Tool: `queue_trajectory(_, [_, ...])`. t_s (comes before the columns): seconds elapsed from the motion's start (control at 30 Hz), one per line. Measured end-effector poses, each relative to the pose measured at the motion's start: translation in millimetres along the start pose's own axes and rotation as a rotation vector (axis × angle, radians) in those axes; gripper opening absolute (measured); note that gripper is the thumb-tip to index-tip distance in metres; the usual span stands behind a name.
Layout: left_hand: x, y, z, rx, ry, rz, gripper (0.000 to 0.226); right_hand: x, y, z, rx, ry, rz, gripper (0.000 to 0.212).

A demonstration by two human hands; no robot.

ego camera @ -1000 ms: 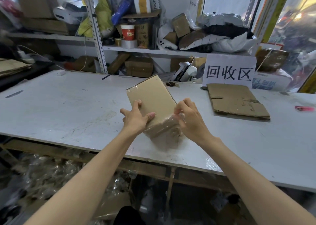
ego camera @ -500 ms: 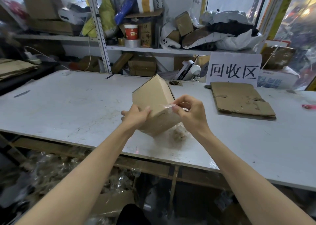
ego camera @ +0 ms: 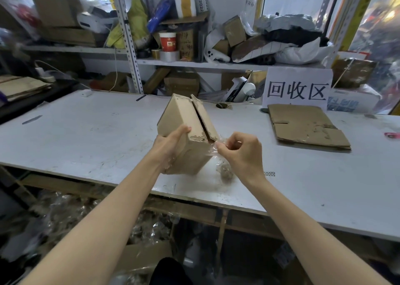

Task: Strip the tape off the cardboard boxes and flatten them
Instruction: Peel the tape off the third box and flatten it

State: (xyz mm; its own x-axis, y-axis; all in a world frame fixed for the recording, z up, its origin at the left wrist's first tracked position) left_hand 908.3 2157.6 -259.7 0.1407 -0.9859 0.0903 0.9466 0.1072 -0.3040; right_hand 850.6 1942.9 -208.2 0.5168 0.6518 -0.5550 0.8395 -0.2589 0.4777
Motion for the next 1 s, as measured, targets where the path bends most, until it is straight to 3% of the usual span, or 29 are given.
queue_trajectory(0.1, [-2.3, -2.4, -1.6, -0.018, -0.024, -0.004, 0.079, -3.9, -0.2, 6.0, 0.051, -0.161, 0.105, 0.026])
queue_trajectory(0.2, [-3.2, 0.9, -2.2, -0.018, -0.022, -0.024, 0.087, -1.9, 4.2, 4.9, 0.055, -0.222, 0.084, 0.028])
queue_trajectory(0.3, [-4.4, 1.9, -2.9, -0.009, -0.002, -0.05, 0.082, 7.6, 10.9, 9.8, 0.113, -0.104, -0.072, 0.085])
queue_trajectory(0.33, [-3.5, 0.9, -3.4, -0.02, 0.007, -0.063, 0.08, 12.5, 12.0, 11.7, 0.138, -0.068, -0.138, 0.088])
queue_trajectory(0.47, [6.3, -2.2, 3.9, -0.04, -0.011, -0.109, 0.082, 28.3, 12.5, 9.0, 0.116, -0.111, -0.247, 0.038])
queue_trajectory(0.53, [10.0, -2.9, 15.1, 0.036, 0.052, -0.069, 0.089, 31.3, 13.6, 4.5, 0.077, -0.125, -0.245, 0.025])
queue_trajectory(0.67, [8.6, -1.9, 21.3, 0.163, 0.208, 0.083, 0.114, 31.0, 10.4, -2.1, -0.017, -0.138, -0.219, 0.02])
queue_trajectory(0.8, [1.4, 7.1, 12.9, 0.179, 0.121, 0.143, 0.087, 28.2, 4.7, -1.5, -0.024, -0.138, -0.141, 0.022])
queue_trajectory(1.0, [-8.3, 15.5, 8.7, 0.189, 0.066, 0.166, 0.074, 31.0, 4.0, -21.1, -0.151, -0.221, -0.129, 0.027])
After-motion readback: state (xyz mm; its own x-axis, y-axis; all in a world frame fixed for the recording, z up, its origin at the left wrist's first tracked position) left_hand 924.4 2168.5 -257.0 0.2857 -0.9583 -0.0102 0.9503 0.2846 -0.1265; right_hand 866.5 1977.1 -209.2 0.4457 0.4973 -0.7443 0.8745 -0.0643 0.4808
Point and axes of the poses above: each hand's wrist, its own y-axis towards the middle knuckle, its own x-axis out of the palm, z = x × y, the point moved 9 cm from there along y, towards the middle knuckle, and after that the axes turned 15 degrees about -y, right-handed, at the moved point
